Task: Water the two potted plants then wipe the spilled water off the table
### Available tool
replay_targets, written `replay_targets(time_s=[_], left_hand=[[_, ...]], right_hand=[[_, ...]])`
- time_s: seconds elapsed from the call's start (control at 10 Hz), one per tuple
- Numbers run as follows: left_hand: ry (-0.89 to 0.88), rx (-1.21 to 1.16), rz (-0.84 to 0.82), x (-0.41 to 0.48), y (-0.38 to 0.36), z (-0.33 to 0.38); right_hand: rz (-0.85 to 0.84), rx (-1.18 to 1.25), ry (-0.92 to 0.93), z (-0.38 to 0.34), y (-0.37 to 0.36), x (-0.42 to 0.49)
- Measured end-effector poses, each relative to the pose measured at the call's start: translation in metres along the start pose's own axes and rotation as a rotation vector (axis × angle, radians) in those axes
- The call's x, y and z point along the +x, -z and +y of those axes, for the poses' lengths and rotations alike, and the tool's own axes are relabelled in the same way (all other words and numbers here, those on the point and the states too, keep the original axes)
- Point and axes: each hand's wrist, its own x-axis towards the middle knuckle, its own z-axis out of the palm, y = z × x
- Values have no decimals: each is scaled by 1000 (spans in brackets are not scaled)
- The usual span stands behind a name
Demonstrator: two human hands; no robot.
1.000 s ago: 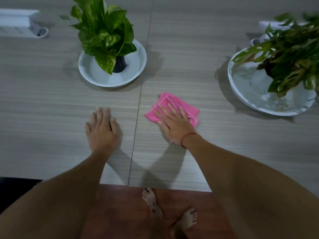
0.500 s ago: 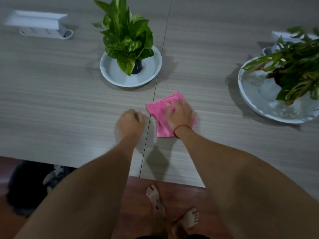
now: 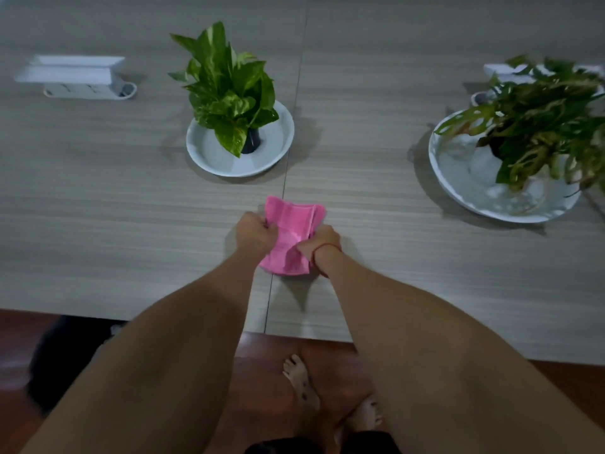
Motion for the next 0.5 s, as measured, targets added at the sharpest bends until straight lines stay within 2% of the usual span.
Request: replay_targets(time_s=[0.2,0.3,0.4,0.5], left_hand=[[111,2,108,4,44,-57],[229,51,75,1,49,-69],[256,180,131,1,48,-71],[182,182,207,-7,43,-45]], right_hand=[[-55,68,26,-23,-68,-39],[-118,-4,44,-17,-68,-42],[-53,-134,105,-11,-42,-34],[124,-186,112,-11,7,-29]])
